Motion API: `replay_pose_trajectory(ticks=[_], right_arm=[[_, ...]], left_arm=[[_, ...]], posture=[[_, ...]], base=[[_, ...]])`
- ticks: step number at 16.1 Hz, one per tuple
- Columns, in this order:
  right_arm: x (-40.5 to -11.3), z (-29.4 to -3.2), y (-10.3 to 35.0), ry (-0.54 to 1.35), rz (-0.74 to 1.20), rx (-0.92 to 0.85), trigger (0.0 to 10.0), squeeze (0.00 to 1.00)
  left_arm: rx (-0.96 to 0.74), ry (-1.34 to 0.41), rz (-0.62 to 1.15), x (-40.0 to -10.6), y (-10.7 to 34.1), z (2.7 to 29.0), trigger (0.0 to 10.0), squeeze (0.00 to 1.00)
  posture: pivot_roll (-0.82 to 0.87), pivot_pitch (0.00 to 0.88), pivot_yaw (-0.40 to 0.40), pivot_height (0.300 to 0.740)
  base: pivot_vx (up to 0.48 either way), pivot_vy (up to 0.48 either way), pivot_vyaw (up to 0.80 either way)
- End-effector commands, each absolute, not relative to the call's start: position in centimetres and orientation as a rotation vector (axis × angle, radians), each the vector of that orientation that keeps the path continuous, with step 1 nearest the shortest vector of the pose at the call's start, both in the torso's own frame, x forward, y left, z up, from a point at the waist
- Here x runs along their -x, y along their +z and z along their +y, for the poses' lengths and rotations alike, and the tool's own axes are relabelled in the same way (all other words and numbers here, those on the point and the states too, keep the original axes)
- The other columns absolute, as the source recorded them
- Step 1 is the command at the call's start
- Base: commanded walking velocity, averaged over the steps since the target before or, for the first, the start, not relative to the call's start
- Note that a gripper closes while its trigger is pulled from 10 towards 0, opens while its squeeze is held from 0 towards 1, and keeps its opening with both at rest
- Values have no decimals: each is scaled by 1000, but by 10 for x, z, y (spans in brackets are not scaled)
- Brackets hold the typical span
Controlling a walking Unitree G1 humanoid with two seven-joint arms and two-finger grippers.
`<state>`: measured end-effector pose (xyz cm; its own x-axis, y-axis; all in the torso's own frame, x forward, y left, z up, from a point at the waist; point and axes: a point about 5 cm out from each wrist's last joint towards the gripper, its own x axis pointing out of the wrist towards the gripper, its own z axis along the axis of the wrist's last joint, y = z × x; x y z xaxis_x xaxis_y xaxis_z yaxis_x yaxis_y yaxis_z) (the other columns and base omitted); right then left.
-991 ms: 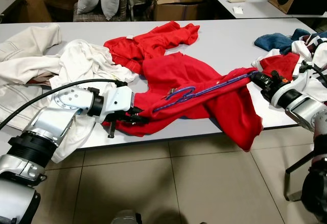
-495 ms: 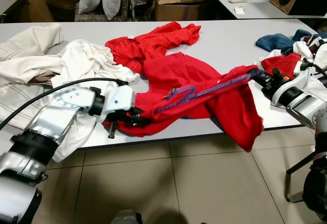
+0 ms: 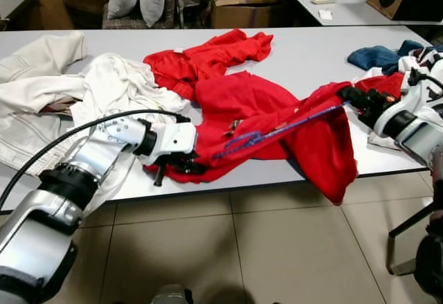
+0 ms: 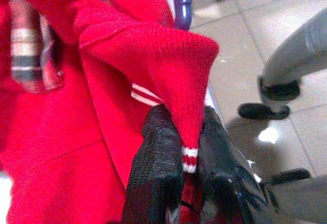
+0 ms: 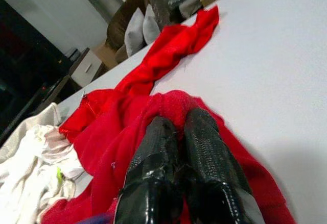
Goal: Hang hanger
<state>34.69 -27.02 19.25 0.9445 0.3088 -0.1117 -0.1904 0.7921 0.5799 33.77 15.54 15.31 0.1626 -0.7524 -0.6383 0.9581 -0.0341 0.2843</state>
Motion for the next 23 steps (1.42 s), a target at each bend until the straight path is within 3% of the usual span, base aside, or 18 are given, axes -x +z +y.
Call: replay_pose_trajectory(ticks=[1, 6, 9, 14, 18, 20, 21, 23], right_arm=[[-339, -304, 235, 154, 14, -530, 0, 0], [-317, -319, 223, 60, -52, -624, 0, 0], [-310, -324, 220, 44, -70, -612, 0, 0], [-314, -300, 200, 73, 6, -624, 0, 0], [-329, -300, 223, 68, -60, -589, 0, 0], [-331, -299, 237, 66, -136, -604, 0, 0], [-331, -296, 241, 82, -152, -575, 0, 0], [-323, -272, 234, 181, -76, -136, 0, 0]], left_arm=[[-737, -1341, 489, -334, 129, 178, 0, 0], [-664, -1238, 520, -327, 128, 214, 0, 0], [-701, -1327, 607, -311, 124, 234, 0, 0], [-718, -1414, 594, -306, 126, 220, 0, 0], [-834, -1459, 798, -306, 121, 226, 0, 0], [-853, -1456, 811, -311, 117, 217, 0, 0], [-861, -1463, 818, -312, 117, 214, 0, 0], [-843, -1470, 802, -316, 119, 206, 0, 0]], posture=[[34, 0, 5, 740], [27, 0, 22, 740], [32, 0, 16, 740], [66, 0, -18, 740], [70, 0, -15, 740], [68, 0, -9, 740], [67, 0, -5, 740], [62, 0, 5, 740]], base=[[0, 0, 0], [0, 0, 0], [0, 0, 0], [0, 0, 0], [0, 0, 0], [0, 0, 0], [0, 0, 0], [0, 0, 0]])
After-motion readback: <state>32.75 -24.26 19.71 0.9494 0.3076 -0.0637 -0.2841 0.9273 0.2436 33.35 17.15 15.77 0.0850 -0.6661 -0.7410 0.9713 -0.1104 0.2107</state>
